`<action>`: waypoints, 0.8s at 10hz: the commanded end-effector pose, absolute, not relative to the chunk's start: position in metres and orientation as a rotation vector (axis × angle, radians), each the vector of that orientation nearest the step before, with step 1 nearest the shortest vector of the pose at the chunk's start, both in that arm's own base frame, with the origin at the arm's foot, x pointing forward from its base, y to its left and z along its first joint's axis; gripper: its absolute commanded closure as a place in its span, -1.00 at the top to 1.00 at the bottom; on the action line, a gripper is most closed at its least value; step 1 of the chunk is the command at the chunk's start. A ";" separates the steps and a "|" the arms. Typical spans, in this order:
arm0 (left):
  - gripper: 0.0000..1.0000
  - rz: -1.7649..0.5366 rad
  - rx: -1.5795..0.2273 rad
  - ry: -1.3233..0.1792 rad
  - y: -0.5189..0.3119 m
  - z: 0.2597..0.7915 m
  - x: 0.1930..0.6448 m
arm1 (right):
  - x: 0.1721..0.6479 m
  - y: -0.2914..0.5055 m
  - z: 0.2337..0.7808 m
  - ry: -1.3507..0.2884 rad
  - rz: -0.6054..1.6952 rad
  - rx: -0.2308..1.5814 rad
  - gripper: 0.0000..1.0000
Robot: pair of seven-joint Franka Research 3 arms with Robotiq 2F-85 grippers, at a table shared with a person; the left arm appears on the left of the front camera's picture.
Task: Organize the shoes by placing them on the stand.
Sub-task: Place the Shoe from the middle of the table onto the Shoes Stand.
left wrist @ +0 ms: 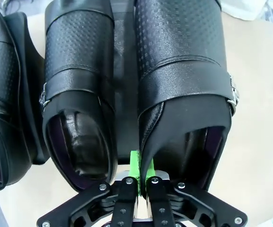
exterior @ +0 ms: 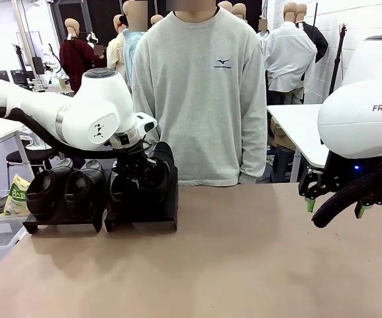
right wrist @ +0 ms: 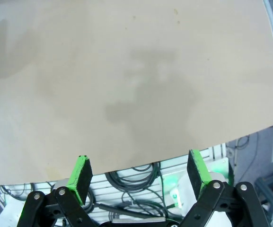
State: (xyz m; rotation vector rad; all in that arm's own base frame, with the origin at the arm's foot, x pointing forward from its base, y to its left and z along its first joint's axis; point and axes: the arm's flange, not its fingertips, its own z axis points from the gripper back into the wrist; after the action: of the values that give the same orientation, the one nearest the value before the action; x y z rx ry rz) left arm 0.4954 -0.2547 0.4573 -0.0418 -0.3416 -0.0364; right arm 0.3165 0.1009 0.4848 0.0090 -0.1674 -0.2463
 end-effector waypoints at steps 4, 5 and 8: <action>-1.00 -0.025 -0.089 -0.371 -0.251 0.439 0.514 | 0.316 0.100 0.485 -0.159 -0.236 0.019 1.00; -1.00 -0.003 -0.105 -0.358 -0.253 0.437 0.512 | 0.316 0.100 0.485 -0.159 -0.236 0.019 1.00; -1.00 0.022 -0.090 -0.362 -0.255 0.426 0.510 | 0.316 0.100 0.485 -0.159 -0.236 0.019 1.00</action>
State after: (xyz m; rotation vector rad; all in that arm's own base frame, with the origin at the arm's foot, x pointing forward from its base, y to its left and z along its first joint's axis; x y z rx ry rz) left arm 0.5108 -0.2529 0.4244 -0.0785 -0.3297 -0.0033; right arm 0.3165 0.1009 0.4849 0.0089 -0.1674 -0.2464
